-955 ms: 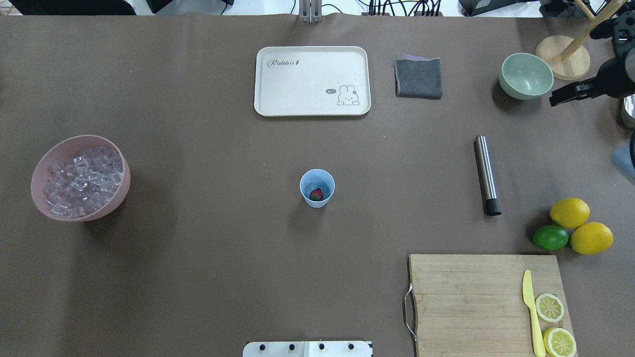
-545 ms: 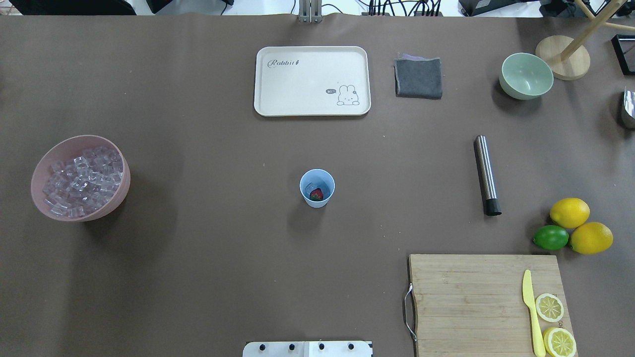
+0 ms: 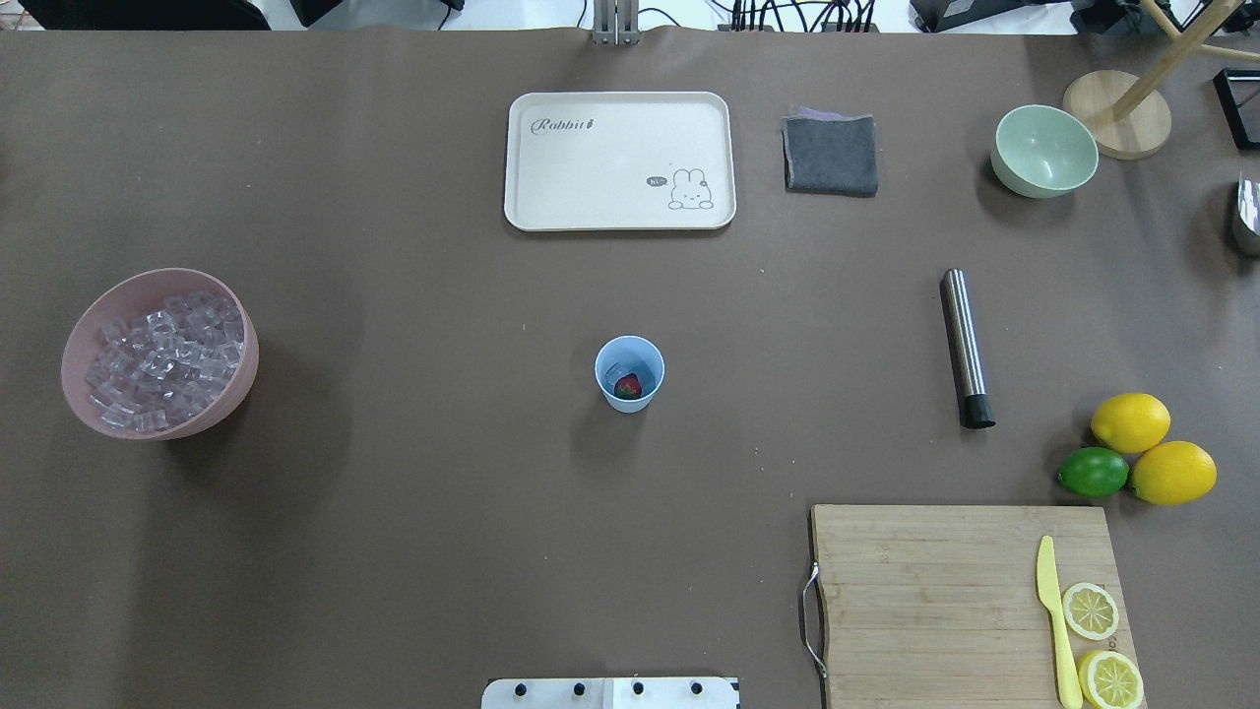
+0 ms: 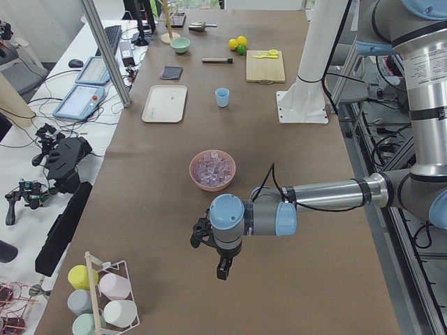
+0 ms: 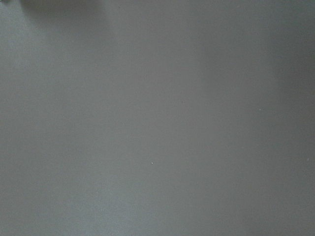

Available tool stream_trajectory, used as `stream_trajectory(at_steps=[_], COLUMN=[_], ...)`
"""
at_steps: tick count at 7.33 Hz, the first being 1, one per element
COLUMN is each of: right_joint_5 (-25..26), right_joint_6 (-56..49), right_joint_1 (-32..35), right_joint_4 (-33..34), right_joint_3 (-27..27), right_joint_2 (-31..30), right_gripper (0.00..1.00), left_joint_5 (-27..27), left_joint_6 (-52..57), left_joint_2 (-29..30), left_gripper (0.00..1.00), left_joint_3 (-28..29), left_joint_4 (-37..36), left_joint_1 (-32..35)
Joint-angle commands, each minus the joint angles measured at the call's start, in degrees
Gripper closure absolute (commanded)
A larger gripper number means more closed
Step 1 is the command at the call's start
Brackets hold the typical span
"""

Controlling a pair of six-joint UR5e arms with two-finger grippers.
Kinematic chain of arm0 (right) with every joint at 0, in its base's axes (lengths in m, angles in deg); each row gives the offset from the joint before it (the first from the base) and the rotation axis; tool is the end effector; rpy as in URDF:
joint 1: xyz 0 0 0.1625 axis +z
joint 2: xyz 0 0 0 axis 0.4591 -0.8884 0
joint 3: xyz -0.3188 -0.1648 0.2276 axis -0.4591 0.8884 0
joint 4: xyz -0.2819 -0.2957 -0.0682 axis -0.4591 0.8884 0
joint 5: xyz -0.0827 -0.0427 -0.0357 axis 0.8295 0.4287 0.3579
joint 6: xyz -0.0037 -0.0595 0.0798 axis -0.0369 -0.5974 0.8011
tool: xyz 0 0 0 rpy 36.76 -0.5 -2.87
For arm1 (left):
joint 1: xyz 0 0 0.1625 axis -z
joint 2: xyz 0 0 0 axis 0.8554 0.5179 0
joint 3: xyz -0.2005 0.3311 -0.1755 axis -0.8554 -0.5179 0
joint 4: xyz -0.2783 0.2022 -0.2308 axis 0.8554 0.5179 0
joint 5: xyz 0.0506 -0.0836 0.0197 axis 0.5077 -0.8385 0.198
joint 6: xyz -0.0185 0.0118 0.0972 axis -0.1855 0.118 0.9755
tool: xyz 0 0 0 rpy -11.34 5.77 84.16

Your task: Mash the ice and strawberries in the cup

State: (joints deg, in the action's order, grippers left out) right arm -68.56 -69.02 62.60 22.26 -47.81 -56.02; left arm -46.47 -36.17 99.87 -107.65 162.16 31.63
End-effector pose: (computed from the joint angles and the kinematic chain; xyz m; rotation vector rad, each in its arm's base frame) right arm 0.0718 -0.4892 0.6692 -0.0739 -0.6717 -0.1971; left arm -0.0711 -0.3781 0.7104 0.0784 0.7118 0.2627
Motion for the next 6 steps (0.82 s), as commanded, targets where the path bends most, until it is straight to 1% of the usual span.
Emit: stream_trajectory(at_steps=[1, 6], right_joint_5=[-3.92, -4.45], right_joint_6=[2.59, 2.17], right_joint_1=[0.25, 0.16], right_joint_4=[-0.06, -0.32], right_joint_3=[0.57, -0.04], right_joint_2=[-1.94, -1.41], right_gripper=[0.0, 0.0], left_joint_5=[0.0, 0.0], left_joint_6=[0.07, 0.16], left_joint_2=[-0.07, -0.6], left_gripper=[0.02, 0.02], left_joint_3=[-0.07, -0.24], left_joint_4=[0.07, 0.77], left_joint_1=[0.0, 0.09])
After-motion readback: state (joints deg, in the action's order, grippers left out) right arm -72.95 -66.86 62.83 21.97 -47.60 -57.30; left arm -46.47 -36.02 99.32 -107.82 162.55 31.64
